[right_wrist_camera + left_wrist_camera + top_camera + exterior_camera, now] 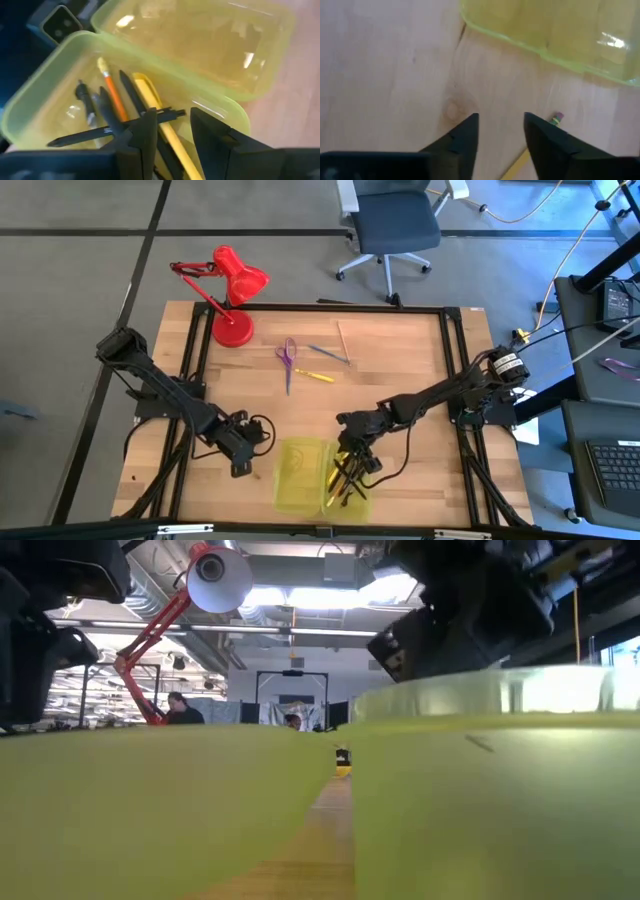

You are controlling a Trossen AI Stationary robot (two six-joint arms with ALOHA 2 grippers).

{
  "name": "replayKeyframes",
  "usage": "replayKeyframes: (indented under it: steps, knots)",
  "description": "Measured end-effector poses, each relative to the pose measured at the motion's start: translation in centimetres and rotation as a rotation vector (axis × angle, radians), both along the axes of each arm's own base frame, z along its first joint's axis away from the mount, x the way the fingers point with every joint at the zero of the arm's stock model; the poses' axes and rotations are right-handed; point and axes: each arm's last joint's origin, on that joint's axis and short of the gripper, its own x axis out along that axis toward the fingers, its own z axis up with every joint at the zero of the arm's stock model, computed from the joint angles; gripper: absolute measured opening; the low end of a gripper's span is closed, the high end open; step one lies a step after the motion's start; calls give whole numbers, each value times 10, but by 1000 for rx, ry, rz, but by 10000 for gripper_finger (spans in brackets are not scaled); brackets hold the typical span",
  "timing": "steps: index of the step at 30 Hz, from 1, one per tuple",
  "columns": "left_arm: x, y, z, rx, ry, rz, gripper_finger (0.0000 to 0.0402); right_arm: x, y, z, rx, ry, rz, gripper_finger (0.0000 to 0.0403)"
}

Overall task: Pick & place school supplies into a supply box
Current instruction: Put the yellow pencil into the yellow supply box

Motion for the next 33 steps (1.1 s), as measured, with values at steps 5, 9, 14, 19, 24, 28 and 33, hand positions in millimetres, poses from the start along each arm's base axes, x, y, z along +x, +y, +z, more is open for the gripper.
replayKeyframes:
  steps: [5,9,14,19,24,28,33]
  knots:
    - [1,-2,1,-15,-40,94,205,0,1,4,2,39,18,123]
    - [1,-3,1,-63,-21,155,227,-1,0,2,-9,61,16,123]
    - [1,-3,1,-50,-22,112,232,-1,0,2,-14,62,16,123]
    - [4,-13,1,-62,-55,-134,218,-2,0,1,-17,75,13,123]
    - [10,-29,-11,11,-129,-344,199,-3,-1,1,-19,79,13,123]
    - [14,-40,-26,34,-74,-368,186,-3,-1,1,-19,79,12,123]
    - [14,-58,-43,101,-24,-437,172,-2,-1,1,-21,78,11,123]
